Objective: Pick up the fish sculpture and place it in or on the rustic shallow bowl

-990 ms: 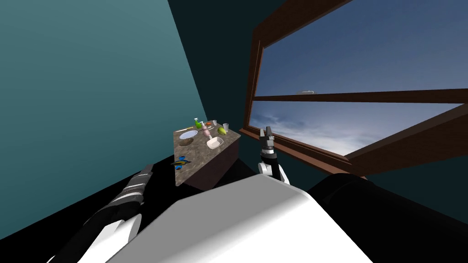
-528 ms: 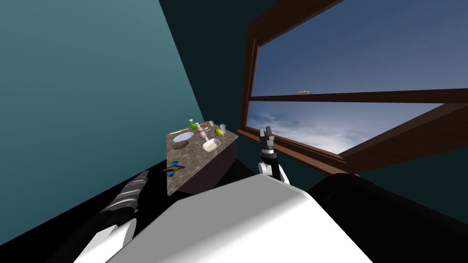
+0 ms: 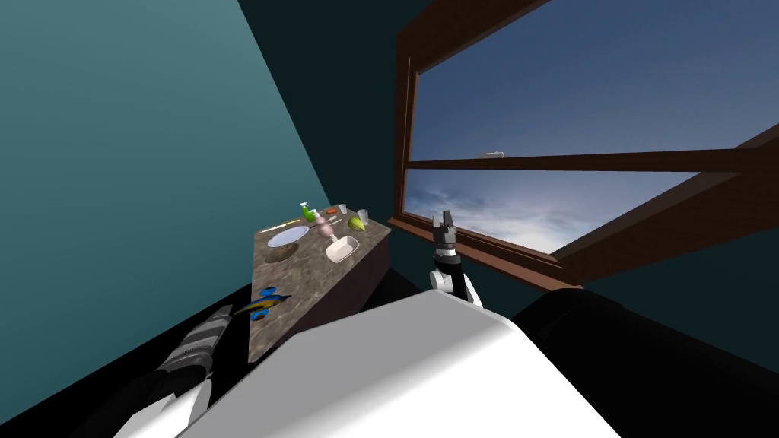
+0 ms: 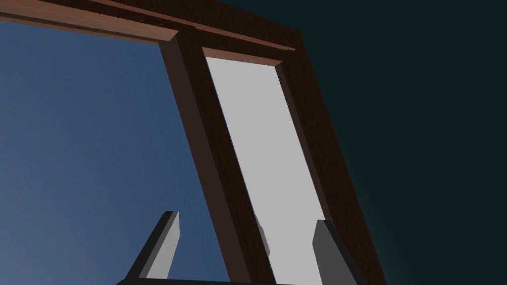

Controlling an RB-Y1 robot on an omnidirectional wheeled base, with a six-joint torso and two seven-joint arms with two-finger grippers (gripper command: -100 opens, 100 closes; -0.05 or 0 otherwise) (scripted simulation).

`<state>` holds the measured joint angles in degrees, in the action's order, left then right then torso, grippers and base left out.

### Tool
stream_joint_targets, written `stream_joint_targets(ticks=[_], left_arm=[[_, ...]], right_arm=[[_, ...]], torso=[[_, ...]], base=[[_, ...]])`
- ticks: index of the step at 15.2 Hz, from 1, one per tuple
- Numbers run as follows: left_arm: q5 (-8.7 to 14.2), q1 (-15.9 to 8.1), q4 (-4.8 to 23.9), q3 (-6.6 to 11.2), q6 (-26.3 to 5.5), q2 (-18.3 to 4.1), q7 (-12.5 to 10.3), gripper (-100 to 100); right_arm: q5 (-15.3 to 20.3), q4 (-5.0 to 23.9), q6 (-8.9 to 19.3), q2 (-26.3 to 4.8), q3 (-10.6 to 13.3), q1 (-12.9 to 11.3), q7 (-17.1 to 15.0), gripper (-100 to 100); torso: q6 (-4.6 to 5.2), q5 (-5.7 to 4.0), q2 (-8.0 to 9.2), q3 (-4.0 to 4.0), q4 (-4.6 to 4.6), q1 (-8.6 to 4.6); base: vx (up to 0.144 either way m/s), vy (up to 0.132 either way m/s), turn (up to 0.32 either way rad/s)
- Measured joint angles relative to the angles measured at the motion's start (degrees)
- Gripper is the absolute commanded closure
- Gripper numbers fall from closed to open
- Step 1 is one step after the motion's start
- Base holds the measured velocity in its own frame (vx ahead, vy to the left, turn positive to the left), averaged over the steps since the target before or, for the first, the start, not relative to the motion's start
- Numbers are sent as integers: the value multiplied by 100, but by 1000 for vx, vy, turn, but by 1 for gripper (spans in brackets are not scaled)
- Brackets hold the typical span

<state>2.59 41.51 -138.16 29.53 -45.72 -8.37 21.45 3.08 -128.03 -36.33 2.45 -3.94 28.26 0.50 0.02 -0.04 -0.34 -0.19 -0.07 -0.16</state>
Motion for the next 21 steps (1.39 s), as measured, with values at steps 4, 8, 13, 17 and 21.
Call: stream_joint_targets(ticks=[4,8,13,17,21], left_arm=[[-44,149,-42,81,-350,277,7,-100],[-93,4,133,139,-461,285,-30,-100],[-168,-173,308,164,-472,241,-79,100],[-144,-118,262,155,-469,256,-71,100],[-45,-1,130,182,-547,221,-39,100]], right_arm=[[0,0,0,0,0,0,0,0],[0,0,0,0,0,-1,0,0],[0,0,0,0,-1,-1,0,0],[0,0,0,0,-1,0,0,0],[0,0,0,0,0,-2,0,0]], torso=[[0,-1,-2,-1,-1,-6],[0,3,32,17,6,16],[1,2,44,26,11,17],[-4,-4,41,25,11,-1],[13,-10,37,23,13,-4]], base=[[94,-38,-161],[0,15,-63],[-19,25,-15],[10,-16,31],[5,-8,-106]])
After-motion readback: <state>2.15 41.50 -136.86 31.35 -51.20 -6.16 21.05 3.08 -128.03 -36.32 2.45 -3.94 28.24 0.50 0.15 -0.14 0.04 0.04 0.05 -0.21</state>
